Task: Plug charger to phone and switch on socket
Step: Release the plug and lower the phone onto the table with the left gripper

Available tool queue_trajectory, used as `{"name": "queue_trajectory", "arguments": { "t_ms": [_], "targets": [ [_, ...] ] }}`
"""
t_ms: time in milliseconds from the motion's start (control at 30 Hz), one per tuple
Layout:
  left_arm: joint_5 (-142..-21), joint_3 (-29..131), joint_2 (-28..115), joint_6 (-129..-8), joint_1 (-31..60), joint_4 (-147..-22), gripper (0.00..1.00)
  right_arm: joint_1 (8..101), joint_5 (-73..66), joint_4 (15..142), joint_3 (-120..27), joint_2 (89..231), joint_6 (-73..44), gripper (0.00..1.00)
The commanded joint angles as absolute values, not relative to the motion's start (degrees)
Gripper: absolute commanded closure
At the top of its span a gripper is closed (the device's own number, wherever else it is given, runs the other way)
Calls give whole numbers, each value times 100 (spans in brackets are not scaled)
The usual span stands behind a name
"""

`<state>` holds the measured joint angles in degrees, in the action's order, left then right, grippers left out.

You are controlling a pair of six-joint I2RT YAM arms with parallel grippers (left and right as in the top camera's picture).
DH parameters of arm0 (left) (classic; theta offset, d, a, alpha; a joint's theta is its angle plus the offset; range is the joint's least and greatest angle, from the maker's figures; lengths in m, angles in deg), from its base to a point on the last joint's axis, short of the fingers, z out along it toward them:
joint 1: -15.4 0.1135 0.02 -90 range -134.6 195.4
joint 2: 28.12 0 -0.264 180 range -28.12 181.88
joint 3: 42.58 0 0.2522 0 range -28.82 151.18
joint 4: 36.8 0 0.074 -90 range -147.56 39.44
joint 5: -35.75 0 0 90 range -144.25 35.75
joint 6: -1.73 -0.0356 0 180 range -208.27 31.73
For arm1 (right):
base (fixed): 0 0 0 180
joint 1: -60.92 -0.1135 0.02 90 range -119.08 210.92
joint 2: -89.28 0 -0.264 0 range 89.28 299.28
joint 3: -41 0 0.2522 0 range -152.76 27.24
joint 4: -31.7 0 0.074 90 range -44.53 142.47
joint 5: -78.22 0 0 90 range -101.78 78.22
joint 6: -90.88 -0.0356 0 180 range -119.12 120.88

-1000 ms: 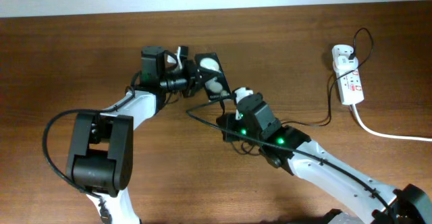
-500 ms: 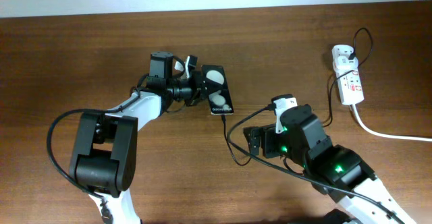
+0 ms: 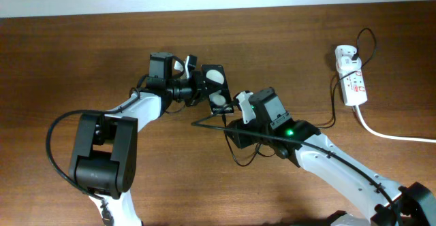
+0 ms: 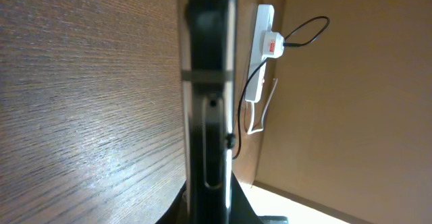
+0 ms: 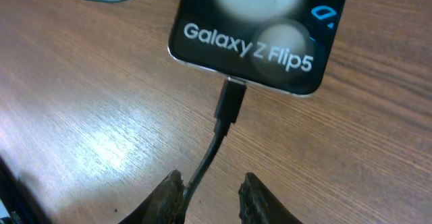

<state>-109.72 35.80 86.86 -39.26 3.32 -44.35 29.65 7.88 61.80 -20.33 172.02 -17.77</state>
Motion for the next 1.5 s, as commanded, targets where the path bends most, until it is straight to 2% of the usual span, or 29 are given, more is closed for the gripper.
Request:
{"name": "queue_trajectory", "arguments": {
  "t_ms": [0, 367, 400, 433, 500, 767, 1200, 1233, 1300, 1333, 1367, 1467],
  "targets": [
    [-11147, 3573, 8664, -3974, 367, -4400, 100, 2980, 908, 5971, -2060, 17344, -1738, 69],
    [-11147, 3573, 8664, -3952, 367, -4402, 100, 2983, 936, 5308, -2062, 17790, -1823, 72],
    [-11147, 3573, 8664, -3952, 367, -4402, 100, 2983, 934, 5313, -2062, 17790, -1823, 76],
    [-11147, 3573, 8664, -3952, 367, -4402, 100, 2983, 919, 5313, -2062, 17790, -1823, 87],
    [-11164, 3573, 8664, -3952, 367, -4404, 100, 2983, 899, 5306, -2062, 17790, -1825, 96],
    [-11356, 3573, 8664, -3989, 302, -4511, 100, 2989, 858, 4985, -2068, 17790, -2184, 96],
    [-11332, 3573, 8664, -4809, 302, -4701, 100, 2994, 1032, 4974, -2136, 17790, -2474, 96],
    [-11330, 3573, 8664, -4807, 304, -4699, 100, 2994, 1035, 4976, -2136, 17790, -2472, 95],
    [-11289, 3573, 8664, -4804, 321, -4699, 100, 2994, 1072, 5234, -2136, 17742, -2466, 66],
    [-11269, 3573, 8664, -4804, 372, -4701, 100, 2991, 1078, 5658, -2136, 17543, -2346, 62],
    [-11269, 3573, 8664, -4804, 439, -4699, 100, 2991, 1067, 6049, -2136, 17266, -2144, 51],
    [-11022, 3573, 8664, -4811, 525, -4701, 100, 2994, 475, 7286, -2136, 15996, -1755, 28]
  ]
}}
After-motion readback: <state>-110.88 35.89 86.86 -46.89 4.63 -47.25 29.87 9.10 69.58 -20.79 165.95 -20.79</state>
